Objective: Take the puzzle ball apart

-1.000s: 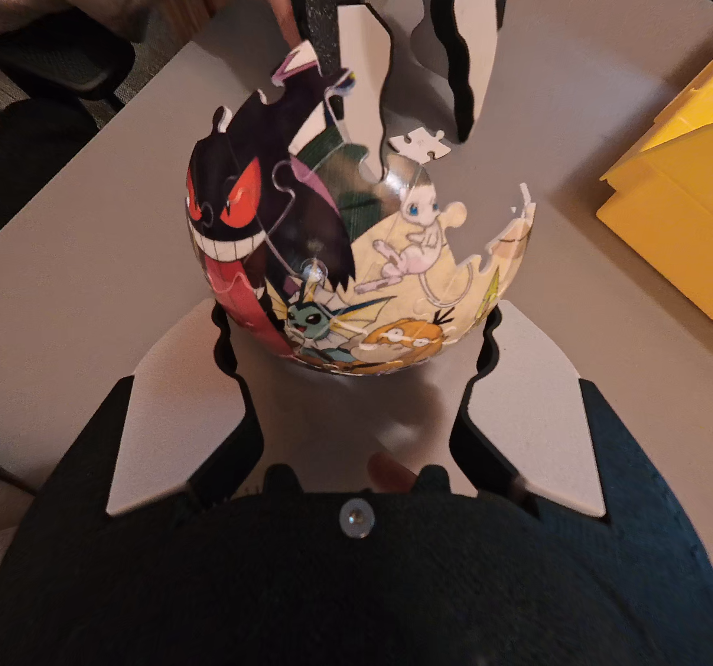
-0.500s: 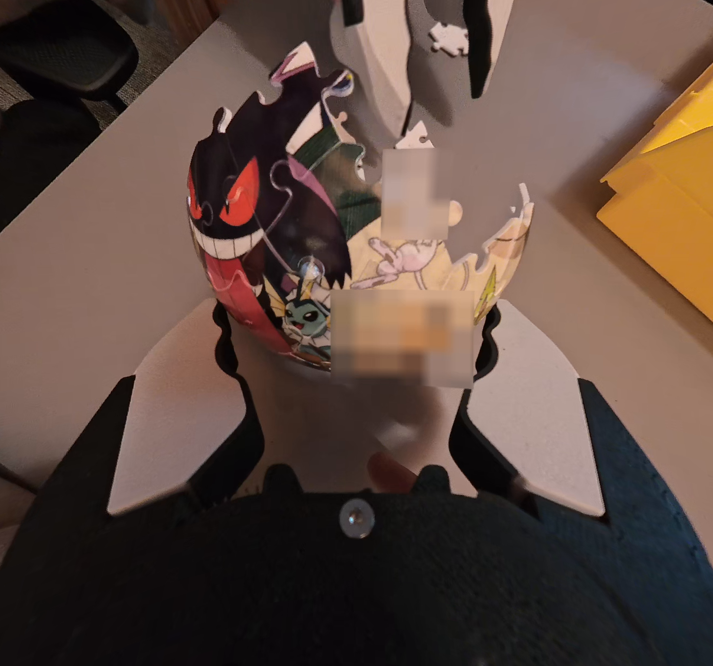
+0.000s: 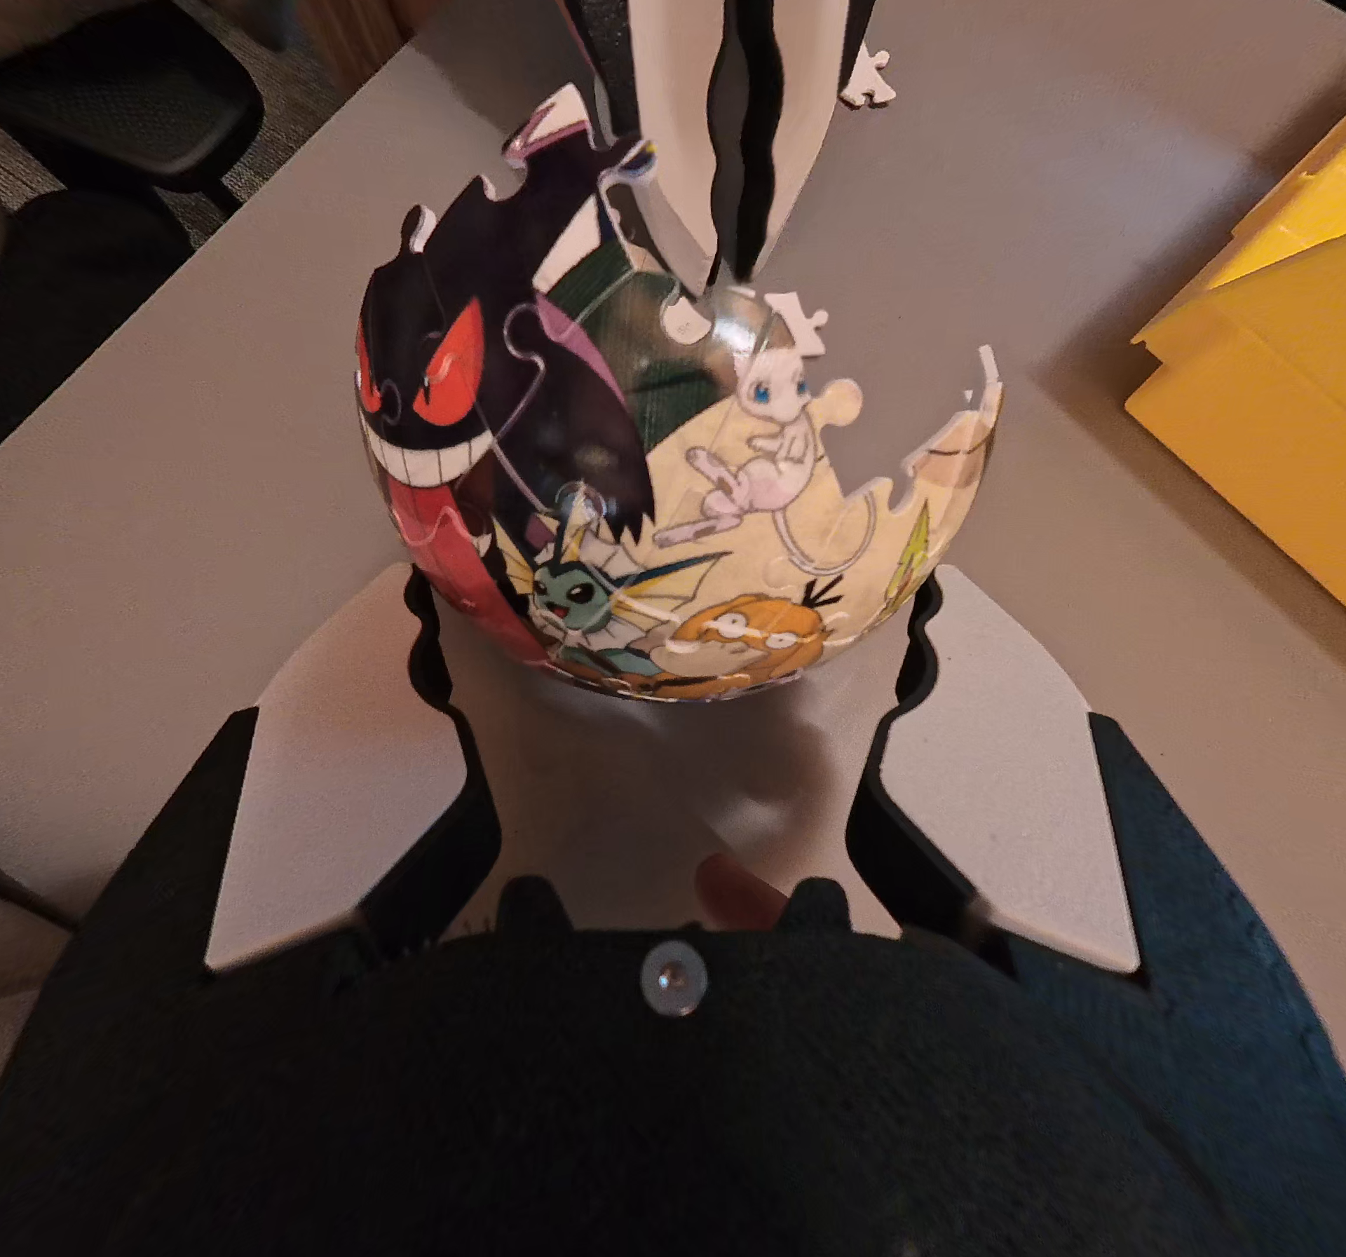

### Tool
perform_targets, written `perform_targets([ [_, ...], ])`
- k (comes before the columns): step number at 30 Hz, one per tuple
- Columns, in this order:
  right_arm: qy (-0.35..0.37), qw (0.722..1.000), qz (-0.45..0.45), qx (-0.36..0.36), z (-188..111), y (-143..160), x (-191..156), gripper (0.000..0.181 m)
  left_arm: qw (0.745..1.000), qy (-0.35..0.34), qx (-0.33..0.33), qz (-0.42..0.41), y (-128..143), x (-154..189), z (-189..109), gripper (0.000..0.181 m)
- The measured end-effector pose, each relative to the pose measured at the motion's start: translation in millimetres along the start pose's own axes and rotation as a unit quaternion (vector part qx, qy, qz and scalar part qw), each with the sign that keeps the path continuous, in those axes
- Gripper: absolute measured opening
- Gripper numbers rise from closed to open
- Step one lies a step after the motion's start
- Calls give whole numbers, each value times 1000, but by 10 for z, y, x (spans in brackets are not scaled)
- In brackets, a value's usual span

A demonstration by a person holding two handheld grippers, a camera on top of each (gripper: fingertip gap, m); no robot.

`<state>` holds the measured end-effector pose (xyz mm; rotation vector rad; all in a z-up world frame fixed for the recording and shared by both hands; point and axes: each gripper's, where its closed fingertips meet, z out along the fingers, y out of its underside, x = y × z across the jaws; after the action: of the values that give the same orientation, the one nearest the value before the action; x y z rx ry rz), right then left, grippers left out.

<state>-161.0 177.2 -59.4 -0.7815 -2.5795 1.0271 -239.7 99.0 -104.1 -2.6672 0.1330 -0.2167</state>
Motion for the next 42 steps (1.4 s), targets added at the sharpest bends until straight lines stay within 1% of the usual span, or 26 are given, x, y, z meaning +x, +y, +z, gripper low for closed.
perform_targets([
  [3, 0, 1000, 0, 0, 0, 1, 0, 122, 999, -9, 7, 45, -31, 14, 17, 15],
  [6, 0, 1000, 0, 0, 0, 0, 1, 122, 997, -25, 26, 62, -104, -11, -21, 17],
  [9, 0, 1000, 0, 1, 0, -1, 1, 122, 994, -65, 74, 43, -261, -162, -79, 33],
  [10, 0, 1000, 0, 1, 1, -3, 0, 122, 994, -57, 80, 39, -268, -152, -56, 35],
  [11, 0, 1000, -1, 1, 1, -3, -1, 122, 996, -44, 71, 39, -229, -129, -15, 34],
  [13, 0, 1000, -1, 0, -1, 1, -2, 122, 997, -54, 43, 45, -140, -167, 54, 38],
  [14, 0, 1000, -1, 0, -2, 2, -1, 122, 996, -53, 53, 41, -172, -164, 48, 36],
  [16, 0, 1000, -1, 0, -1, 0, 0, 122, 997, -56, 44, 28, -150, -179, 63, 36],
  [18, -1, 1000, -1, 1, 3, -5, -3, 122, 997, -57, 52, 26, -171, -176, 74, 25],
  [21, -1, 1000, -1, -1, 6, 4, -4, 121, 996, -57, 55, 32, -189, -168, 85, 23],
  [30, 1, 1000, -2, 0, 0, -2, 0, 121, 990, -49, 75, 109, -258, -75, 109, 23],
  [32, -1, 1000, -1, 2, 4, -9, 0, 120, 983, -50, 102, 144, -346, -18, 23, 5],
  [33, -1, 1000, -1, 4, 9, -11, 1, 120, 978, -48, 121, 163, -408, 32, -34, 2],
  [35, -3, 1000, 2, 5, 21, -3, 5, 120, 971, -50, 135, 192, -464, 101, -89, 3],
  [37, -2, 1000, 1, 0, 30, 11, 10, 120, 970, -61, 126, 200, -438, 80, -57, 9],
  [38, -1, 1000, 0, 1, 32, 6, 9, 120, 972, -66, 118, 191, -415, 45, -30, 15],
  [41, -1, 1000, -2, 1, 31, -9, 4, 120, 979, -57, 112, 161, -388, -1, 31, 17],
  [42, -1, 1000, -2, 0, 29, -5, 3, 120, 980, -60, 109, 158, -378, -19, 41, 21],
])
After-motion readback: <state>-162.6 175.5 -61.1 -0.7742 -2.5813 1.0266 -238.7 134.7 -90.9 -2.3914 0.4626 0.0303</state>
